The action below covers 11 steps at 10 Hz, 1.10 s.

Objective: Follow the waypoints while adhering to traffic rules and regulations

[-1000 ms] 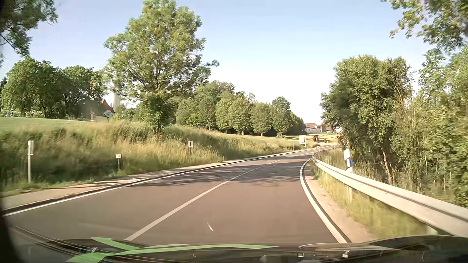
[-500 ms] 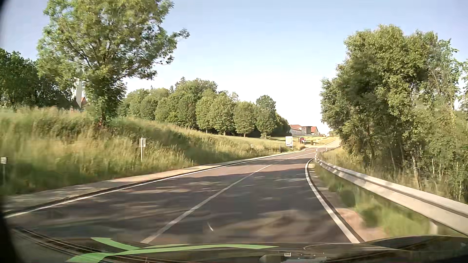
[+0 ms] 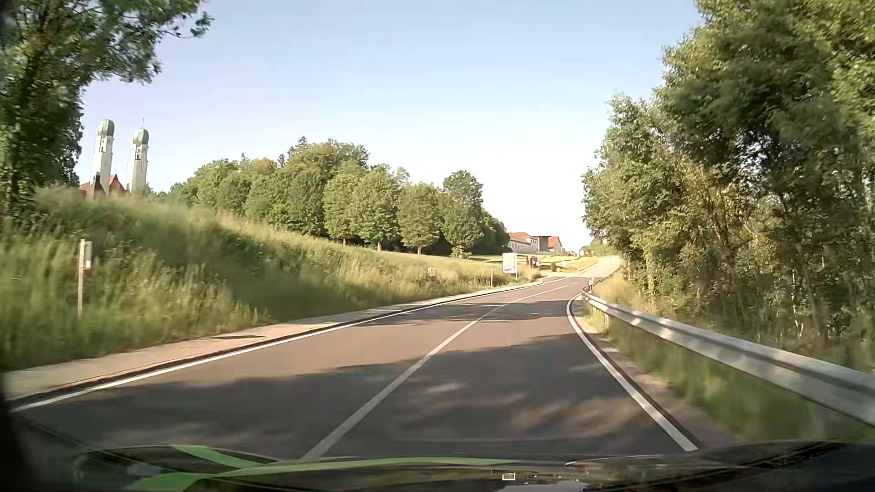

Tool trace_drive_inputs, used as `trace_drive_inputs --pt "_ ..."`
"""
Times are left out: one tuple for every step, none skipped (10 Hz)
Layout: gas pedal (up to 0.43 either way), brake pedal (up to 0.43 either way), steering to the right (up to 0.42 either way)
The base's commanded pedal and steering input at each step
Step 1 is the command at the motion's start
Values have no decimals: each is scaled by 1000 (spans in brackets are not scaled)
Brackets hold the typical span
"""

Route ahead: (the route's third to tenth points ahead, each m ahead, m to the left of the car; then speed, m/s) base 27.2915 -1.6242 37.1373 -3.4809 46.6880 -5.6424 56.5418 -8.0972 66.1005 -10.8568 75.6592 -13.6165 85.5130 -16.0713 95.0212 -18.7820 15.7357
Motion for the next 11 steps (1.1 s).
trace_drive_inputs --pt "209 0 44" --pt "220 0 44" --pt "228 0 44" --pt "240 0 44" --pt "248 0 43" --pt "248 0 42" --pt "248 0 41" --pt "260 0 39" --pt "260 0 38" --pt "268 0 37" --pt "268 0 37"
